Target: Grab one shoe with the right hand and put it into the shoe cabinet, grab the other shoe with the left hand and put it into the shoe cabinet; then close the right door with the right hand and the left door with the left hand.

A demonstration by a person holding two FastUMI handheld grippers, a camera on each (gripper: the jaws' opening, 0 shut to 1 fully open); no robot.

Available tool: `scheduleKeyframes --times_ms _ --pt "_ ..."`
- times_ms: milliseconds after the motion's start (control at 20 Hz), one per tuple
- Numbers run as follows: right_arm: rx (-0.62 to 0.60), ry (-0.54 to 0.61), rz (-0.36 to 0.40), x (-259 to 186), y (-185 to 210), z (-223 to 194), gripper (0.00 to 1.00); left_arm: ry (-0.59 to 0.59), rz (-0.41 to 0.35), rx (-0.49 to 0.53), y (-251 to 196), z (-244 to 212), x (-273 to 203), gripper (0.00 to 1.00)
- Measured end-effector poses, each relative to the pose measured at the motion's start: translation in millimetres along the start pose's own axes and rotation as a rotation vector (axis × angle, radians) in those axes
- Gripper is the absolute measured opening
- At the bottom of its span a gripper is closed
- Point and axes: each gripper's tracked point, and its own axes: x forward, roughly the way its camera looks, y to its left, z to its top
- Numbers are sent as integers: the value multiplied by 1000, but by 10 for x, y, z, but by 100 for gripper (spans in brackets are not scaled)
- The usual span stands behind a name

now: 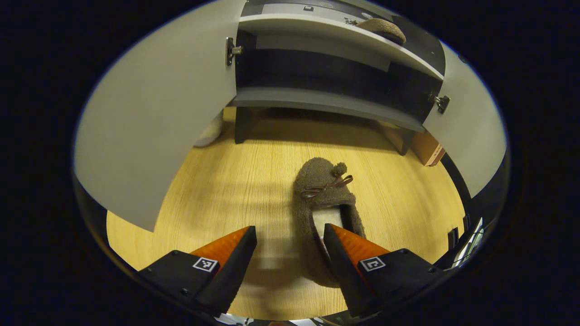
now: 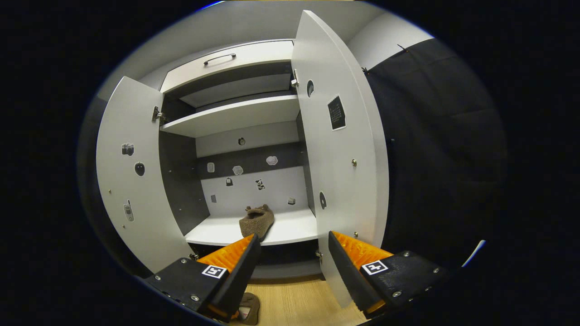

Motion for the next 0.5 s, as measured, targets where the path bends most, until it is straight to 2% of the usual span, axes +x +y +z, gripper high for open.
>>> scheduleKeyframes --times_ms 200,300,350,400,450,500 --pt "10 14 11 -7 -47 -38 92 74 -7 -31 -57 93 134 98" --pt "17 22 27 17 -49 -41 92 67 -15 -50 -89 273 97 94" --pt "19 25 35 34 -49 -29 92 65 -22 -53 -93 188 256 82" --pt "20 25 44 44 -48 -19 92 66 -37 -55 -153 199 243 74" --pt "20 26 52 66 -48 -8 92 66 -33 -53 -193 230 181 54" --pt "18 29 60 78 -39 2 92 65 -3 -41 -131 255 204 41"
